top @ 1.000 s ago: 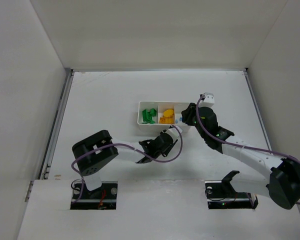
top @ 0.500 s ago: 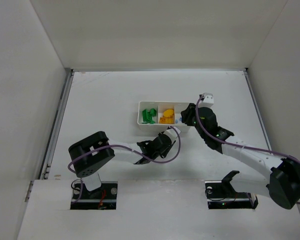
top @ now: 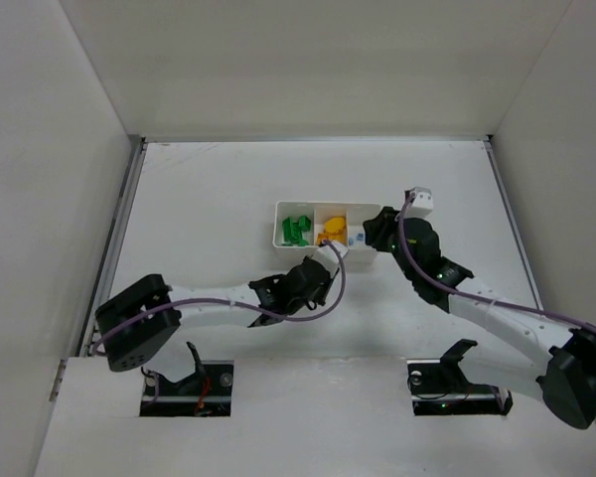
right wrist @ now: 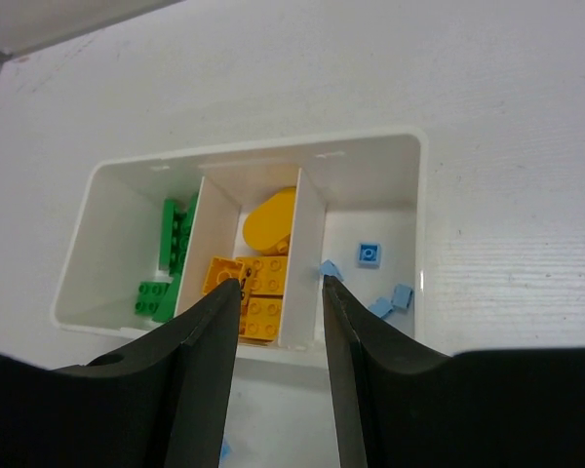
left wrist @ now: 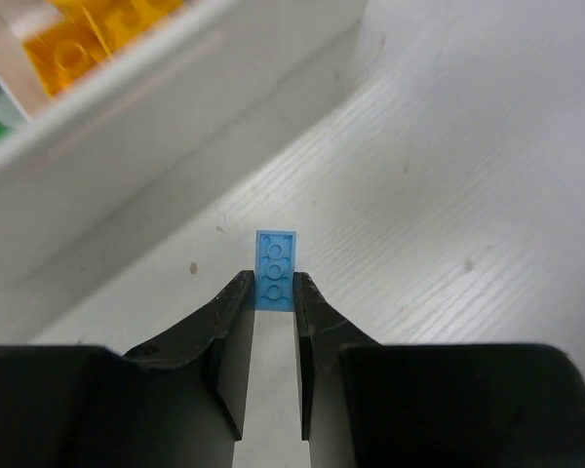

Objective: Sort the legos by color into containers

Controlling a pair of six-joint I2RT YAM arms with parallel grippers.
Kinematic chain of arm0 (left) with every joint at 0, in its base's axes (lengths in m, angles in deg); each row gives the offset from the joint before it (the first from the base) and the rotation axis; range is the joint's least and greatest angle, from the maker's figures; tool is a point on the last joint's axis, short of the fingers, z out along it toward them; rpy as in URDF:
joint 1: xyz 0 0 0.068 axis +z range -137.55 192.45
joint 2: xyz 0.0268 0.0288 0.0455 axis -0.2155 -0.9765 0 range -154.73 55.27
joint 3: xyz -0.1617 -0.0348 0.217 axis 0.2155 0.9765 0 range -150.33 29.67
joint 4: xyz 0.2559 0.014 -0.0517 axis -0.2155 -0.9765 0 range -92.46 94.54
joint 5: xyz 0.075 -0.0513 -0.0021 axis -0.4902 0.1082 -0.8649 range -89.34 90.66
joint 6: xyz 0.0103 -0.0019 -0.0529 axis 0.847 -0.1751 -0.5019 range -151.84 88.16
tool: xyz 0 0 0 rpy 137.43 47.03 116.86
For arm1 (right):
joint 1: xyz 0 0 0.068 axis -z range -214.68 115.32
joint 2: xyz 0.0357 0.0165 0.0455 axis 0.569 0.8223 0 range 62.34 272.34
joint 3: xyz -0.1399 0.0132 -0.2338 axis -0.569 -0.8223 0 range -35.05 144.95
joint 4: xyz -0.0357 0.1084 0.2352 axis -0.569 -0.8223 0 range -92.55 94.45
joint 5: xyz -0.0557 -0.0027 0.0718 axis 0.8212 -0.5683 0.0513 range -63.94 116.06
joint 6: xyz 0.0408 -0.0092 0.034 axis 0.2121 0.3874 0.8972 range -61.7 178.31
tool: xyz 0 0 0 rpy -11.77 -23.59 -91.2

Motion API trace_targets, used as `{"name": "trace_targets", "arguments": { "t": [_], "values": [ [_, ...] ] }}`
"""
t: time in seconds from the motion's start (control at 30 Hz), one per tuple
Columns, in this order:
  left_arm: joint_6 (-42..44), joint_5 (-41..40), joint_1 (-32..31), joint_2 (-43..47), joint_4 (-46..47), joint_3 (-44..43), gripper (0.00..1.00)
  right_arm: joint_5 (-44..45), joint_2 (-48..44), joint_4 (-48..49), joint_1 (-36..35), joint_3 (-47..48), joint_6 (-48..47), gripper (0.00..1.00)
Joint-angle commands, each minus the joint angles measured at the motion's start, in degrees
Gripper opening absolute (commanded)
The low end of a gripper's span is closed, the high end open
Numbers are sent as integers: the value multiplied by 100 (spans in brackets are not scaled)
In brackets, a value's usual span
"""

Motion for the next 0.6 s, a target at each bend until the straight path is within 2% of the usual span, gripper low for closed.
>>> {"name": "trace_targets", "arguments": {
  "t": [0.0,0.1,0.2,0.47,0.57],
  "values": [
    [-261,12,66,749,-28,-142,16,112,-378,422,74,-161,93,46],
    [-445,12,154,1075,68,-370,17,243,-598,440,267,-319,234,47],
    [-533,99,259,963,287,-704,18,384,-818,423,495,-469,401,47],
    [-578,372,611,-610,596,-2118,20,376,-1328,414,795,-742,621,47],
    [-613,355,778,-1129,578,-2550,26,341,-1293,414,786,-742,621,47]
  ]
}}
